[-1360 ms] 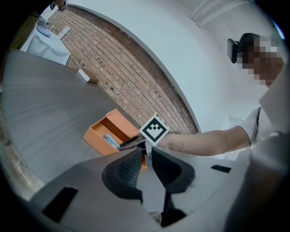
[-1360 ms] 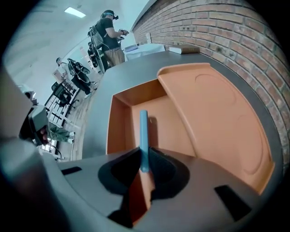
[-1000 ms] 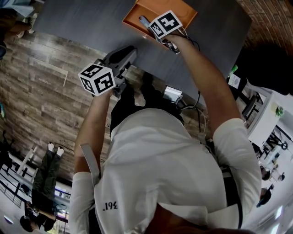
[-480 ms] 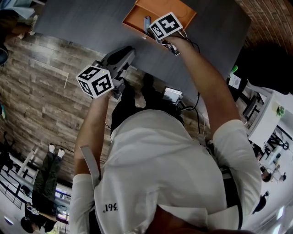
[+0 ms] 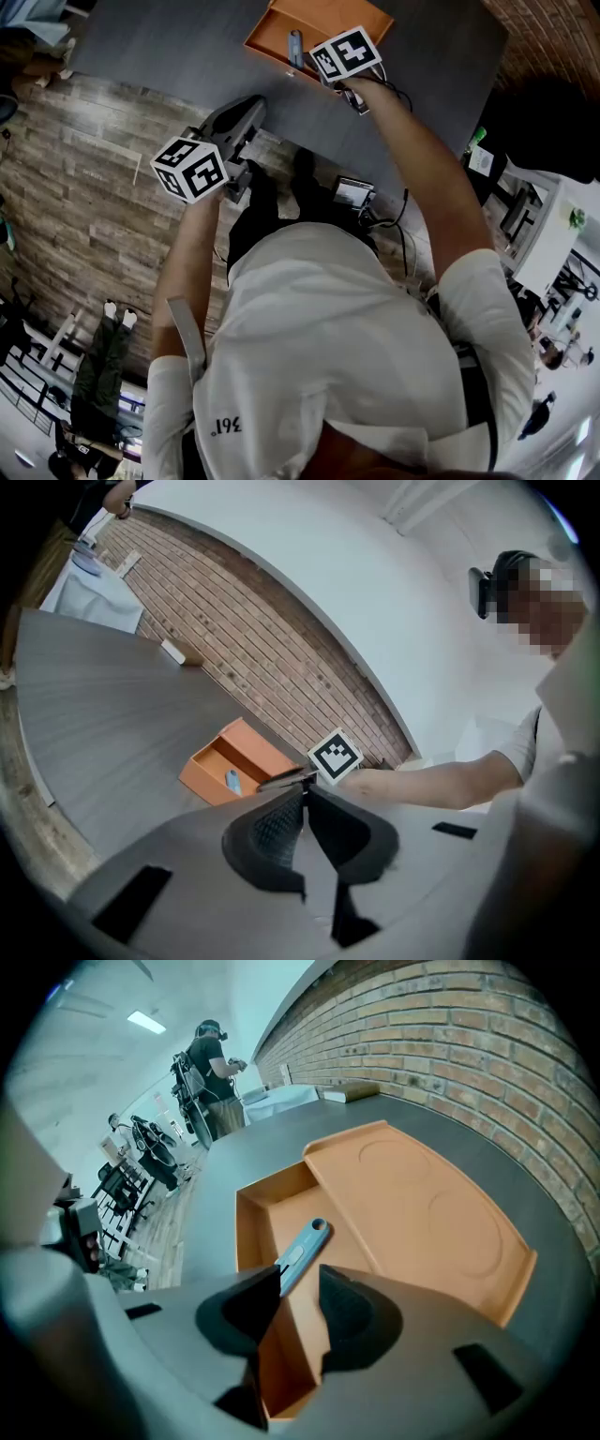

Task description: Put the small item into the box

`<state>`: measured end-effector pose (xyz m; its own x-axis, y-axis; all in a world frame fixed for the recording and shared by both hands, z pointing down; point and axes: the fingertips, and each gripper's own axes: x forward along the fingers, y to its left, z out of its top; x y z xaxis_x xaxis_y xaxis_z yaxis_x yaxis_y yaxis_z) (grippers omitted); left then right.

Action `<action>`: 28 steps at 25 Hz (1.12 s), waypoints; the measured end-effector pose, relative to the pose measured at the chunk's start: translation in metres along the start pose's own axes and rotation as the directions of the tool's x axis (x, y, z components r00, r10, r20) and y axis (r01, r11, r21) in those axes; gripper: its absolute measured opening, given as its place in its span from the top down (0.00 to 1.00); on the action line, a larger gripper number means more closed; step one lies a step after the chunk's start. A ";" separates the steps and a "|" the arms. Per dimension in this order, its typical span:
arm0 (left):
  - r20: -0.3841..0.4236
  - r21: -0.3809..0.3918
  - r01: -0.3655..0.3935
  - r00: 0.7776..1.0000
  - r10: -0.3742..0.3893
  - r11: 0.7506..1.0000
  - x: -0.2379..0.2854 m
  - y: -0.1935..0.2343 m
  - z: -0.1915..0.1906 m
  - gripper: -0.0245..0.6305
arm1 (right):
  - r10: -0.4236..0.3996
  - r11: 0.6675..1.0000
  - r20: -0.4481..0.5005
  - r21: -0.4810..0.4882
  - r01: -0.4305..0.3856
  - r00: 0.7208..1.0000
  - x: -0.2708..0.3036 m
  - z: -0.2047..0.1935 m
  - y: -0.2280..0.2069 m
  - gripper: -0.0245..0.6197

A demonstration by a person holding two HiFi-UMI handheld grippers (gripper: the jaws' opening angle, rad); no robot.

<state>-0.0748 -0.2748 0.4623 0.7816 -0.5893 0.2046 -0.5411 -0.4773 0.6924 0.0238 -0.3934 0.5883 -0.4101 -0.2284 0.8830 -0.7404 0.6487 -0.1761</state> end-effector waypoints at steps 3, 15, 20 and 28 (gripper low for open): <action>0.002 0.015 -0.002 1.000 0.002 1.000 -0.002 -0.005 0.003 0.95 | -0.001 1.000 0.037 0.007 0.001 0.999 -0.012 0.004 0.002 0.76; 0.042 0.056 0.069 0.997 -0.071 0.996 -0.018 -0.046 0.020 0.95 | 0.002 0.998 0.239 0.061 -0.018 0.971 -0.083 0.022 0.026 0.82; 0.068 0.073 0.103 0.992 -0.108 0.992 -0.028 -0.066 0.029 0.95 | -0.020 0.997 0.325 0.076 -0.005 0.946 -0.121 0.025 0.036 0.84; 0.089 0.107 0.153 0.983 -0.163 0.982 -0.045 -0.093 0.043 0.95 | -0.031 0.997 0.465 0.072 -0.003 0.885 -0.173 0.030 0.062 0.86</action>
<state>-0.0726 -0.2320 0.3586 0.8283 -0.5596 0.0268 -0.4455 -0.6289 0.6372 0.0332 -0.3354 0.4113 -0.5875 -0.5597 0.5845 -0.7756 0.5954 -0.2096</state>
